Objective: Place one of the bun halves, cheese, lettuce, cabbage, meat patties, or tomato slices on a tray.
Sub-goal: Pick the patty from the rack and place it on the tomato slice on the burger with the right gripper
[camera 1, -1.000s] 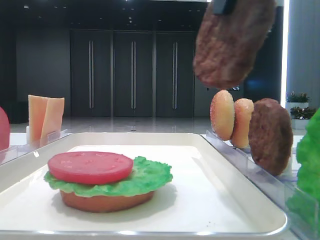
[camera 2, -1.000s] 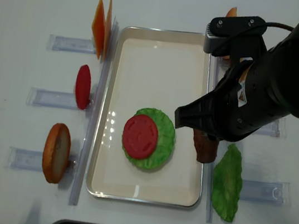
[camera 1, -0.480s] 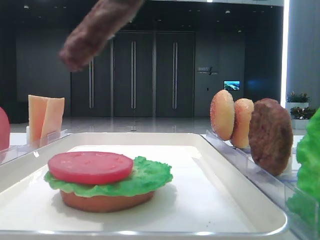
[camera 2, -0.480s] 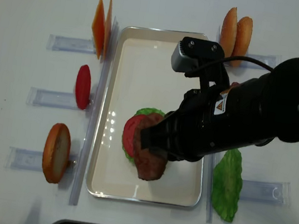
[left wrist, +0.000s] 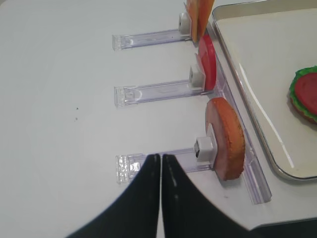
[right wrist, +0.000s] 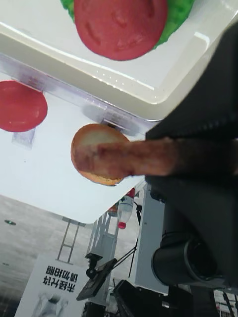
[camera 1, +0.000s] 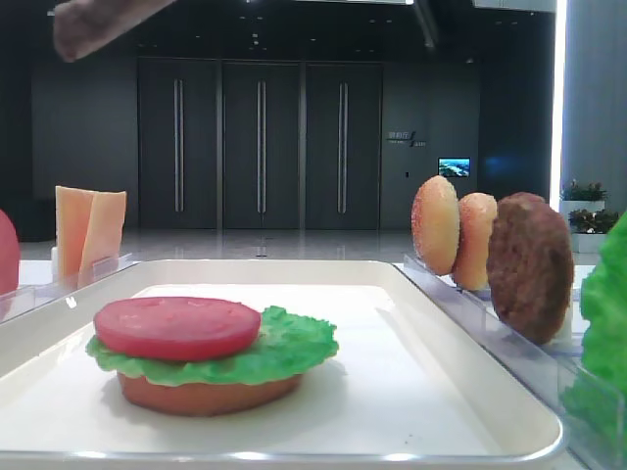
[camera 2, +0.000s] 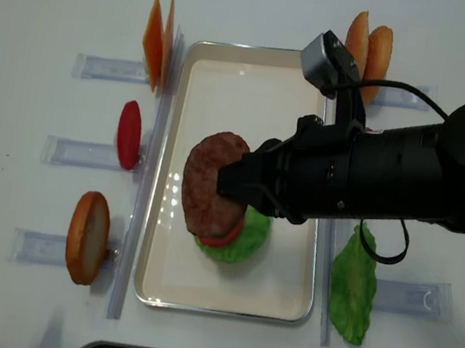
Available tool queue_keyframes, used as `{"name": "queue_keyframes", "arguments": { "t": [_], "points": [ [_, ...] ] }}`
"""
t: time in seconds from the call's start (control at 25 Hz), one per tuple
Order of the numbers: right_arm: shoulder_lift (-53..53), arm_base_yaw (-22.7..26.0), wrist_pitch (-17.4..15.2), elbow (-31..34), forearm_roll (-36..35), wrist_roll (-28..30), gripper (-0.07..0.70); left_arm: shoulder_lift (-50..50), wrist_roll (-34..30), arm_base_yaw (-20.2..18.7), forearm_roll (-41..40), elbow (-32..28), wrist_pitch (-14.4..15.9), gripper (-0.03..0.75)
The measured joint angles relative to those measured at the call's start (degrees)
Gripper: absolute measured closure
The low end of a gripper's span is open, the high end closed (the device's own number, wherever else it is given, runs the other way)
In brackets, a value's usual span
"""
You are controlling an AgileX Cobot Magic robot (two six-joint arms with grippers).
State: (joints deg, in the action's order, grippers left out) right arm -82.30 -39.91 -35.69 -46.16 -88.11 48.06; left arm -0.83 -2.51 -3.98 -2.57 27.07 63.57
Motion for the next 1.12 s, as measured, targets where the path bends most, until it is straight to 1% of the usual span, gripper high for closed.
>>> {"name": "queue_keyframes", "arguments": {
  "t": [0.04, 0.16, 0.28, 0.52, 0.8, 1.12],
  "points": [
    [-1.1, 0.0, -0.8, 0.0, -3.0, 2.2, 0.521, 0.0, 0.0, 0.0, 0.0, 0.0, 0.0, 0.722],
    [-4.7, 0.0, -4.4, 0.0, -9.9, 8.2, 0.521, 0.0, 0.0, 0.0, 0.0, 0.0, 0.0, 0.722],
    [-8.0, 0.0, -6.4, 0.0, -13.6, 12.1, 0.521, 0.0, 0.0, 0.0, 0.0, 0.0, 0.0, 0.722],
    [-11.4, 0.0, -6.9, 0.0, -14.8, 14.4, 0.521, 0.0, 0.0, 0.0, 0.0, 0.0, 0.0, 0.722],
    [-12.0, 0.0, -6.9, 0.0, -14.9, 15.4, 0.521, 0.0, -0.1, 0.0, 0.0, 0.0, 0.0, 0.722],
    [-12.0, 0.0, -8.7, 0.0, -15.0, 16.0, 0.521, 0.0, -0.1, 0.0, 0.0, 0.0, 0.0, 0.722]
  ]
}}
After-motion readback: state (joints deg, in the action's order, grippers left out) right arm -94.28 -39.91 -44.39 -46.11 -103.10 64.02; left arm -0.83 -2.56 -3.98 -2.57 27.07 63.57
